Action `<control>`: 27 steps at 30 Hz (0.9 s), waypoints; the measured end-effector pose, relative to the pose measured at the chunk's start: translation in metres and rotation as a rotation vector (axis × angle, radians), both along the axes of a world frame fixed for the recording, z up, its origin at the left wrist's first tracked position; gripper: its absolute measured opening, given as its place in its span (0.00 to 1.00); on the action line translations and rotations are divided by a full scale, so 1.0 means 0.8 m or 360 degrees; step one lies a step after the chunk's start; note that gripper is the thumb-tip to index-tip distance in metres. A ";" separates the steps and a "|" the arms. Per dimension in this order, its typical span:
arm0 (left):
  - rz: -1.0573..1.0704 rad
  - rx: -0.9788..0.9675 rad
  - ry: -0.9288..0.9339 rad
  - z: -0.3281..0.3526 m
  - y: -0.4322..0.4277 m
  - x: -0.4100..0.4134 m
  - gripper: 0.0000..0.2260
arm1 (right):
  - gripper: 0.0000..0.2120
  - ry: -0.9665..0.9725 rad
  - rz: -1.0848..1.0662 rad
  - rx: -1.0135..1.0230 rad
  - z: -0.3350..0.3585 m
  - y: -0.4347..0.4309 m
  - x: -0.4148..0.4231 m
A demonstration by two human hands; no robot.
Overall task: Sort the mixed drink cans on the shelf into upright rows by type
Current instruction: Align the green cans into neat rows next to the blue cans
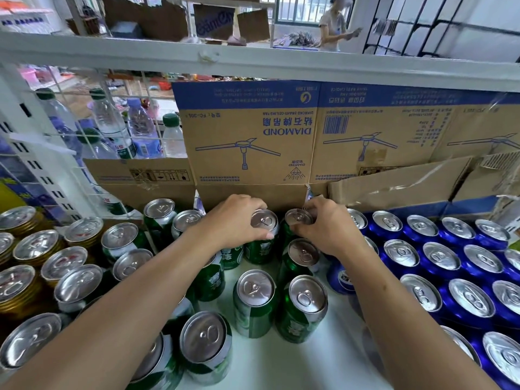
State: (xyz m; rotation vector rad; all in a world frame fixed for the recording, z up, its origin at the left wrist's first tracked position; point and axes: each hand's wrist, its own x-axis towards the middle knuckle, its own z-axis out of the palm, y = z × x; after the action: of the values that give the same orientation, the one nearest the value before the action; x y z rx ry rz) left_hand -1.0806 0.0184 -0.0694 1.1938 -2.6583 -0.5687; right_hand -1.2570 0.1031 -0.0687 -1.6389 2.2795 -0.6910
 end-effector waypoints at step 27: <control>0.0156 0.0041 -0.0445 -0.002 0.040 0.106 0.32 | 0.18 0.0421 0.0650 0.0252 0.015 0.017 0.097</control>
State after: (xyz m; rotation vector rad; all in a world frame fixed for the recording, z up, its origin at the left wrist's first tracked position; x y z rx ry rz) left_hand -0.9960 0.0503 -0.0711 1.5022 -2.8021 -0.4502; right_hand -1.1793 0.1165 -0.0569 -2.1254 1.9924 -0.2039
